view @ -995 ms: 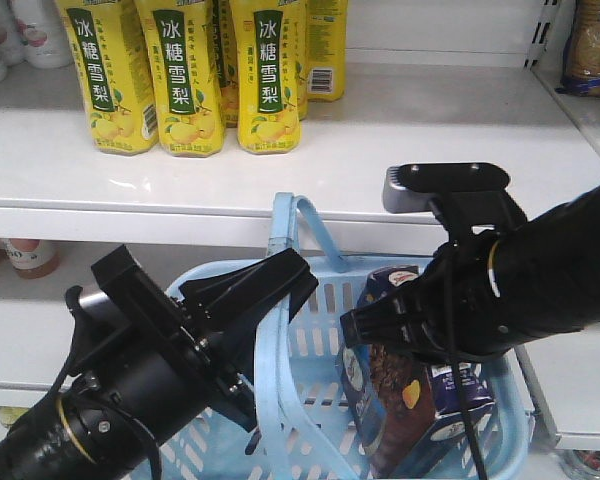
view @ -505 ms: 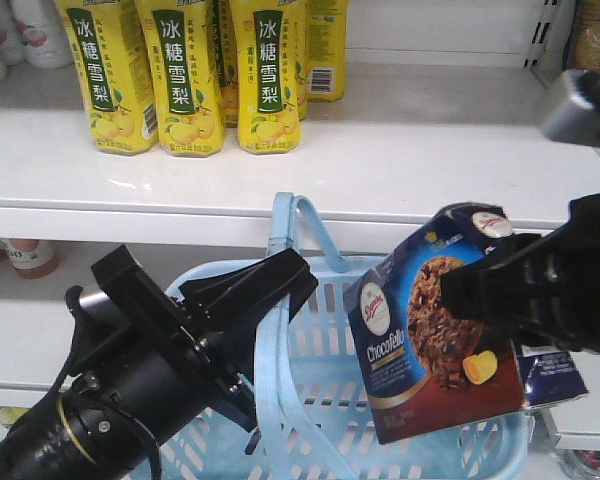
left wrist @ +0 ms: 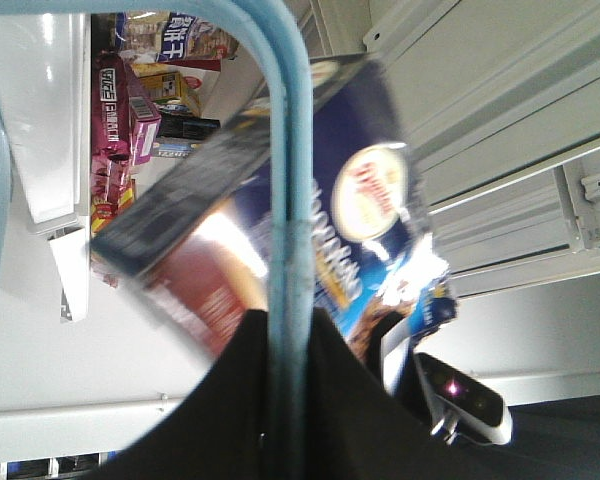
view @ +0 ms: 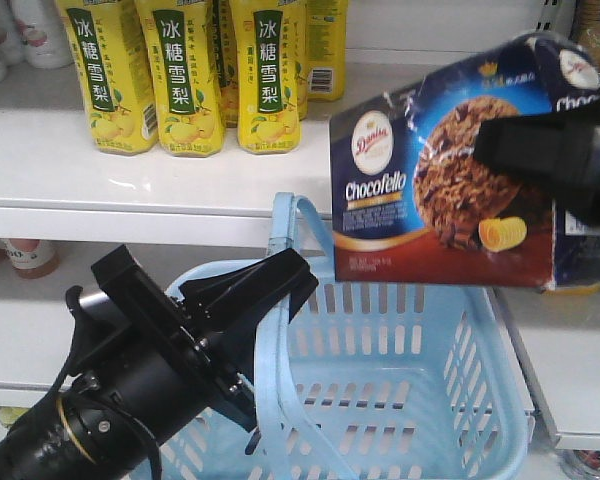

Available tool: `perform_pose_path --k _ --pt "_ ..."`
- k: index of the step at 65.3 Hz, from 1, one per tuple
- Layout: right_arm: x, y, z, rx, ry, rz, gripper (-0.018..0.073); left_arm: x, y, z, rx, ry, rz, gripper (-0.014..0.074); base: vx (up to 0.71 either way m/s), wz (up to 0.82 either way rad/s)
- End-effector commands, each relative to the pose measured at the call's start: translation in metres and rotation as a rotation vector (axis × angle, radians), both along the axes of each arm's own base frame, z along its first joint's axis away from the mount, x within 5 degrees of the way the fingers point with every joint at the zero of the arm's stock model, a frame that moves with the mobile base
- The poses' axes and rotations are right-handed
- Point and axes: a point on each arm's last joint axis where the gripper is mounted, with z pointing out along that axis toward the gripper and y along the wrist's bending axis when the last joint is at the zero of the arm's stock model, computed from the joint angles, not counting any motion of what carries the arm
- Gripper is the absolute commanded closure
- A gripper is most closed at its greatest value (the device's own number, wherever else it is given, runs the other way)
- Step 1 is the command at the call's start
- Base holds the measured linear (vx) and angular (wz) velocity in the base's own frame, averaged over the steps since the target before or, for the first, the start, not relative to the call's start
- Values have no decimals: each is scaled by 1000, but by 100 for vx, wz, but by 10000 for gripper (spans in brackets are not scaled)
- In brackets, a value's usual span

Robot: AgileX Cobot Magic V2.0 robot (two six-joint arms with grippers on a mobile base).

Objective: Left arm holds basket, right arm returns cookies
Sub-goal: 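Lift the box out of the basket up toward the upper shelf, then lower the box onto the upper shelf beside the yellow bottles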

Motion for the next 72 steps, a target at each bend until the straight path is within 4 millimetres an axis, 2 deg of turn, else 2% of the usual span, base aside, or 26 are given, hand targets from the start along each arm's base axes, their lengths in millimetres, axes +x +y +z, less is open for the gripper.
perform_pose_path --k 1,16,31,57,72 --pt "5 -8 27 112 -193 -51 565 -1 8 27 -166 -112 34 599 0 0" --pt "25 -35 34 104 -302 -234 565 -1 8 27 -166 -112 34 599 0 0" --pt "47 -51 33 -38 -403 -336 565 -1 8 27 -166 -112 34 599 0 0" --pt "90 -41 26 -239 -593 -319 565 -1 8 27 -166 -112 34 599 0 0" --pt "110 -38 -2 -247 -625 -348 565 -1 8 27 -166 -112 34 599 0 0"
